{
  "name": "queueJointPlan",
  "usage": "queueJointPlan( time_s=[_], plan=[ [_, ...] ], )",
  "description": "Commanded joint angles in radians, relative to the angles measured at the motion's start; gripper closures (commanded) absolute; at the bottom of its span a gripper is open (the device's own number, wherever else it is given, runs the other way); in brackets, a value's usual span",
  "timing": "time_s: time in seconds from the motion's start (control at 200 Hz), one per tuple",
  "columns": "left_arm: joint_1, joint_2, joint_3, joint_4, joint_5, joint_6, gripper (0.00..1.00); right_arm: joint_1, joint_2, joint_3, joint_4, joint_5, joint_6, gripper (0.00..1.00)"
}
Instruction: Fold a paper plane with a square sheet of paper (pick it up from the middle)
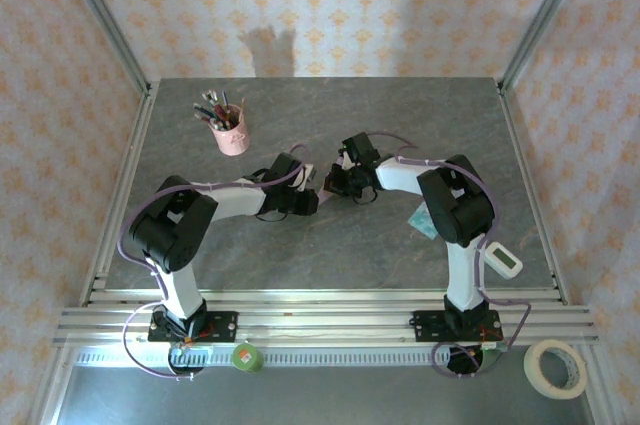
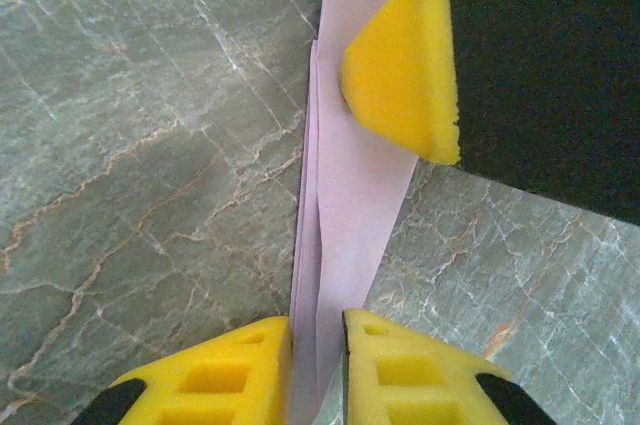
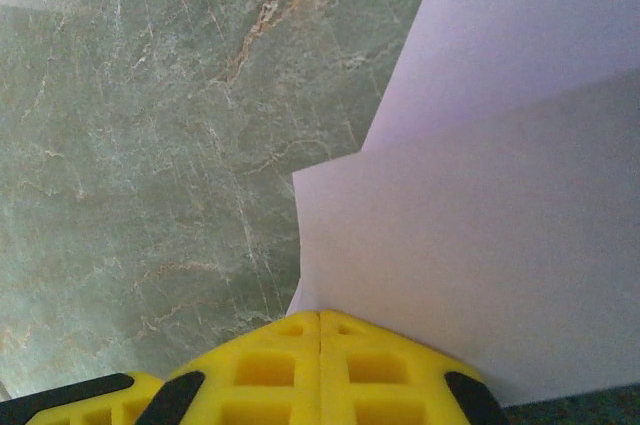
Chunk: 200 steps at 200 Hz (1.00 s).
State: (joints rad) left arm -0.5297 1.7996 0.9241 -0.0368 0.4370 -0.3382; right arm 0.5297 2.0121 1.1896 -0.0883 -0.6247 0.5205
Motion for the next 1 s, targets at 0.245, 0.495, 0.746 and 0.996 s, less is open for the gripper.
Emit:
queueJointPlan(
  time_s=[0.245, 0.495, 0.746, 0.996],
  plan=[
    [-0.006, 0.057, -0.026, -0.071, -0.001, 0.018, 0.83, -0.013, 0.066, -0.016, -0.086, 0.115, 0.002, 1.00],
    [-0.006, 0.064, -0.034, -0.072, -0.002, 0.020, 0.84, -0.017, 0.048, -0.010, -0.066, 0.092, -0.010, 1.00],
    [-0.006, 0.073, -0.031, -0.068, -0.001, 0.020, 0.84, -0.014, -0.040, 0.027, 0.008, -0.059, -0.023, 0.97],
    [-0.006, 0.079, -0.033, -0.060, 0.004, 0.017, 0.84, 0.007, -0.098, -0.039, 0.039, -0.113, -0.025, 0.97]
  ],
)
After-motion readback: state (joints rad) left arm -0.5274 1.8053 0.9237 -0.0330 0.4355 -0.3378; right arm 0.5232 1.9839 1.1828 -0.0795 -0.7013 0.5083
